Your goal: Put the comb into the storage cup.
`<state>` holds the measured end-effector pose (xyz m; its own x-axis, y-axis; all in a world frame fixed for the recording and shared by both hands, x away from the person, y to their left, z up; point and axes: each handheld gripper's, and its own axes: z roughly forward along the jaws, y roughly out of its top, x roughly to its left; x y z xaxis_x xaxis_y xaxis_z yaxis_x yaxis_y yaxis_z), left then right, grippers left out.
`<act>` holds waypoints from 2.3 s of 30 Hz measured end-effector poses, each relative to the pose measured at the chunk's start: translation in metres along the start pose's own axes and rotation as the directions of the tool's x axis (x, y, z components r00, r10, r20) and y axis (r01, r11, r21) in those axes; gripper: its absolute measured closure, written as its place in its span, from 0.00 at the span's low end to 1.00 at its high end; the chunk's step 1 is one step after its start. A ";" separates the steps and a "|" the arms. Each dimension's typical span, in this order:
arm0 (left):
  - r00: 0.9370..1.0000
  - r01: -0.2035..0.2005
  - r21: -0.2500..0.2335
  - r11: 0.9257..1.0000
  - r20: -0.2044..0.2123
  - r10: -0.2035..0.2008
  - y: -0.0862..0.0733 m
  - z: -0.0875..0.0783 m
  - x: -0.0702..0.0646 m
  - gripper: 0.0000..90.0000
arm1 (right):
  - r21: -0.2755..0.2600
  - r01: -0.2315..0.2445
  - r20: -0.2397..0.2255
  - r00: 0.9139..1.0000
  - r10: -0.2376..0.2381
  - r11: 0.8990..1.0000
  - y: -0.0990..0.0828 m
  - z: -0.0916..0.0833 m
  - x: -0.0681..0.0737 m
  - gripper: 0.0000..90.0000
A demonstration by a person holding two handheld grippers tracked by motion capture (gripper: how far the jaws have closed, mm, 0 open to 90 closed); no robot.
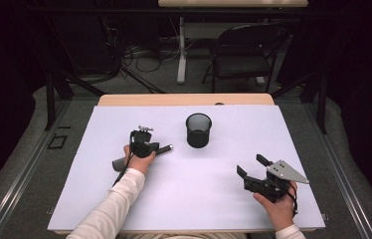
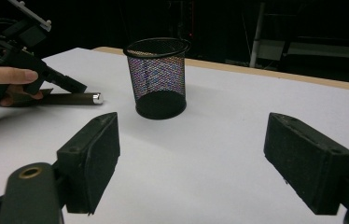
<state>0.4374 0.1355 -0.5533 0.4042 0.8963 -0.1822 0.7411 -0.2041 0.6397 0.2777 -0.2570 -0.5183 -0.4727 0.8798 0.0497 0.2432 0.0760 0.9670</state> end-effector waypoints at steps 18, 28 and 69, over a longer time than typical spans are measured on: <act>0.994 -0.098 0.032 0.995 0.054 0.096 -0.010 -0.005 -0.022 1.00 | 0.000 -0.005 -0.002 1.000 0.005 1.000 0.000 0.000 0.000 0.20; 0.988 -0.140 0.040 0.989 0.064 0.137 -0.019 -0.011 -0.028 1.00 | -0.004 0.000 -0.001 1.000 0.000 1.000 0.000 0.000 0.000 0.20; 0.985 -0.154 0.038 0.987 0.078 0.151 -0.052 -0.048 -0.007 1.00 | -0.005 -0.001 0.000 1.000 0.001 1.000 0.000 0.000 0.000 0.20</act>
<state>0.3702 0.1588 -0.5494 0.5519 0.8218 -0.1414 0.6898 -0.3547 0.6311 0.2774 -0.2572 -0.5179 -0.4724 0.8799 0.0510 0.2400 0.0727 0.9680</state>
